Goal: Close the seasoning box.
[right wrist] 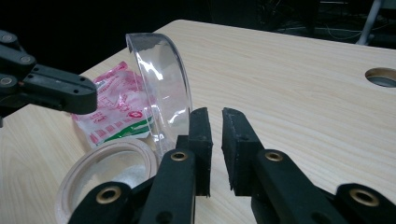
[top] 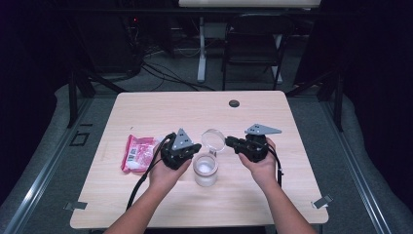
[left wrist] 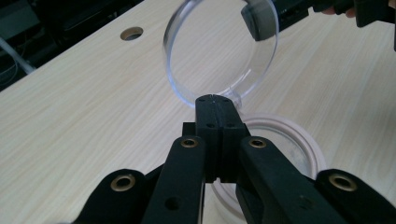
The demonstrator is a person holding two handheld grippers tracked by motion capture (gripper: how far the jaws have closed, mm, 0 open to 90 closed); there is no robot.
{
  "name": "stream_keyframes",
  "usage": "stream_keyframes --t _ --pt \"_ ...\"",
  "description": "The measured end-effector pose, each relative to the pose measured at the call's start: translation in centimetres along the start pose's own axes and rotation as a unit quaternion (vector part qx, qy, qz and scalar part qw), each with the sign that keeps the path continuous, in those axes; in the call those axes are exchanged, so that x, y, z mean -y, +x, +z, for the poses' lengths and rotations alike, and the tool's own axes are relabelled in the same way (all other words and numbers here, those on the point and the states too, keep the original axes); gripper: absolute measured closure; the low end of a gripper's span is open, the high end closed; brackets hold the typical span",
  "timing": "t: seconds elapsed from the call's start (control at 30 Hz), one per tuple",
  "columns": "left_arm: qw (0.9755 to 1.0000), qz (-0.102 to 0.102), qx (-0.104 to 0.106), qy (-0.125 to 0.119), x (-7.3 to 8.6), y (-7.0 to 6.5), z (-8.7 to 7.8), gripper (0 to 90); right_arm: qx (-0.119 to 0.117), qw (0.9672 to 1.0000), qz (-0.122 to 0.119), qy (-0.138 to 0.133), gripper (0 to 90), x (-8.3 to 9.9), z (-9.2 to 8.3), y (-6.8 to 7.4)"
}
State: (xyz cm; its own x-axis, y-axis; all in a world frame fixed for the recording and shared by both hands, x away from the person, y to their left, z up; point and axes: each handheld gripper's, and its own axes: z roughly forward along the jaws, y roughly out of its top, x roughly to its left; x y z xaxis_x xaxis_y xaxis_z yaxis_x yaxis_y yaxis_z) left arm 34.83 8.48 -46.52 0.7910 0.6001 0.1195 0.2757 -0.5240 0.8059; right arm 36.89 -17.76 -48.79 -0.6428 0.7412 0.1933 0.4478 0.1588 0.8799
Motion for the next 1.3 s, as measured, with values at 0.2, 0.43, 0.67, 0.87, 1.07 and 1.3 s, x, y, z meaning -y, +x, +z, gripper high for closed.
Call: stream_keyframes --t 0.2,0.43,0.67,0.87,1.07,1.3 --pt "1.0000 0.004 -0.003 -0.003 -0.8 0.1 0.1 90.0 -0.005 1.0000 0.003 -0.006 81.2 0.0 -0.1 0.0" --pt "1.0000 0.007 -0.004 -0.003 -0.8 0.2 0.0 90.0 -0.010 0.9999 0.000 -0.008 80.9 -0.2 -0.2 0.5" --pt "0.9999 0.008 -0.004 -0.005 -0.7 0.0 -0.4 90.0 -0.021 0.9996 -0.013 -0.009 80.4 -0.4 -0.2 1.2" --pt "1.0000 0.005 0.002 -0.006 -0.2 -0.2 -0.5 90.0 -0.025 0.9995 -0.016 -0.008 79.6 -0.4 -0.2 1.4" --pt "0.9999 0.008 0.005 -0.007 0.2 -0.6 -0.7 90.0 -0.029 0.9994 -0.017 -0.010 78.9 -0.4 -0.1 1.7" --pt "0.9999 0.003 0.013 0.003 1.3 -1.0 -0.5 90.0 -0.028 0.9994 -0.018 -0.008 78.3 -0.4 -0.1 1.7"
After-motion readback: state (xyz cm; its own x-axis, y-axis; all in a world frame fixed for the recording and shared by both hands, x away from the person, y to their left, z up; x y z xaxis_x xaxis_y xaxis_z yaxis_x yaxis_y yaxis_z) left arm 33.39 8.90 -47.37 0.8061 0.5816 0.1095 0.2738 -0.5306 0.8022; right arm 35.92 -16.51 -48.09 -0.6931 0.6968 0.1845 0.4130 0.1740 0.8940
